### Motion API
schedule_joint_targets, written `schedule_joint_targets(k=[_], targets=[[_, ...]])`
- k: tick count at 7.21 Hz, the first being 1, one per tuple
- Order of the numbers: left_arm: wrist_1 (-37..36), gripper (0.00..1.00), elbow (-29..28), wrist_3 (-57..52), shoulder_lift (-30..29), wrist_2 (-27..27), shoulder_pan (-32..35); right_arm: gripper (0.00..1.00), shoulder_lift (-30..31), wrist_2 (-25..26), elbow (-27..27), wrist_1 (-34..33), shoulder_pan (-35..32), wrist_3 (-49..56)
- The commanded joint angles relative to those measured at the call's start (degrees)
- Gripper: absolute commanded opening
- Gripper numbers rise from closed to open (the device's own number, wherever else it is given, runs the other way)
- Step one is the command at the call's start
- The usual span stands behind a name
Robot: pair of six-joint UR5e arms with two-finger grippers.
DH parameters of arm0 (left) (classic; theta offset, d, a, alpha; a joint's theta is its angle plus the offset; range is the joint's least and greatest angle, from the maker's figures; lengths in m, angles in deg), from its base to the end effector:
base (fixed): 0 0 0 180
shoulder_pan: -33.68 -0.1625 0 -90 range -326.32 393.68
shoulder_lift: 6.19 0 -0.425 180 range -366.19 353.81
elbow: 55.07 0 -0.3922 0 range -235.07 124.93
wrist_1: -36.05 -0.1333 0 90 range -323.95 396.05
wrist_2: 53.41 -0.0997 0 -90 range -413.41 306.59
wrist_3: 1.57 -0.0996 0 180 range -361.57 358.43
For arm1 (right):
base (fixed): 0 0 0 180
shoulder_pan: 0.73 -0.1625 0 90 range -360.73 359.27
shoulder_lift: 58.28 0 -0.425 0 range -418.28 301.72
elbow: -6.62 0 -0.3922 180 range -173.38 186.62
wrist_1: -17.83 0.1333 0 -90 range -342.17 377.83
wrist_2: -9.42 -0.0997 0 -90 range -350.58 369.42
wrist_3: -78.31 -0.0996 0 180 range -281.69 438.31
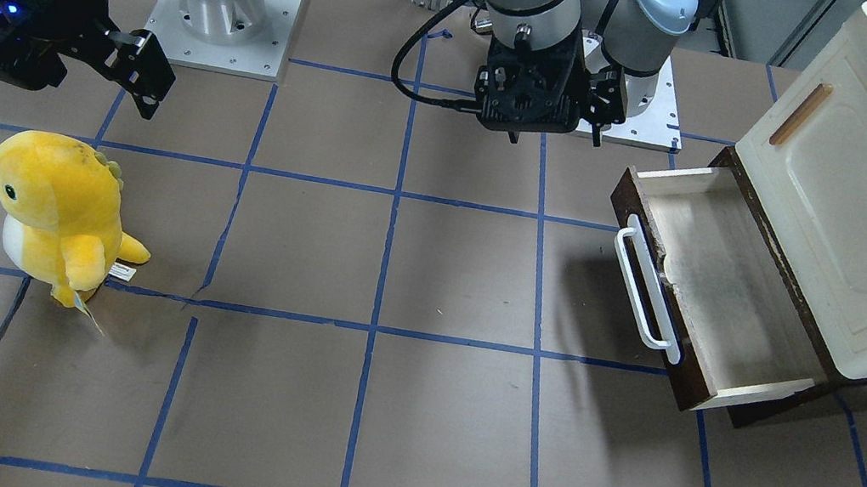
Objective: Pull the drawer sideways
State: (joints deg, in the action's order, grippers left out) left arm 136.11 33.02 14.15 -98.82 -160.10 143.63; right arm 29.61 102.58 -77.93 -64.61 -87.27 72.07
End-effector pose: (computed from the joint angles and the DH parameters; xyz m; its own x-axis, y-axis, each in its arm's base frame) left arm -0.2662 -0.4265 0.4698 -0.9399 0.1130 -0.3222 0.0837 0.9911 0.1036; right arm 0.0974 -0.5061 0.5035 -0.9845 0.1641 0.0626 0.1682 0.9835 0.0672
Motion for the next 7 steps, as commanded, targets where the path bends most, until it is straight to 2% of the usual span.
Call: schedule_joint_targets(k=[1, 3, 4, 7], targets=[[0.6, 0.96, -0.1, -0.4, 6.6, 7.4, -6.7, 1.0, 0.0, 0.0, 0.0, 0.0, 0.0, 0.0], [1.1, 0.96, 0.2, -5.0, 9.5, 15.8, -15.1, 1.0, 0.0, 0.0, 0.0, 0.0, 0.0, 0.0], [1.1, 0.96, 0.2, -9.7, 9.9, 16.5, -16.9, 1.0, 0.0, 0.0, 0.0, 0.0, 0.0, 0.0], [-1.4, 1.0, 0.5, -12.8, 9.1, 16.6, -18.5, 1.0, 0.0, 0.0, 0.0, 0.0, 0.0, 0.0]])
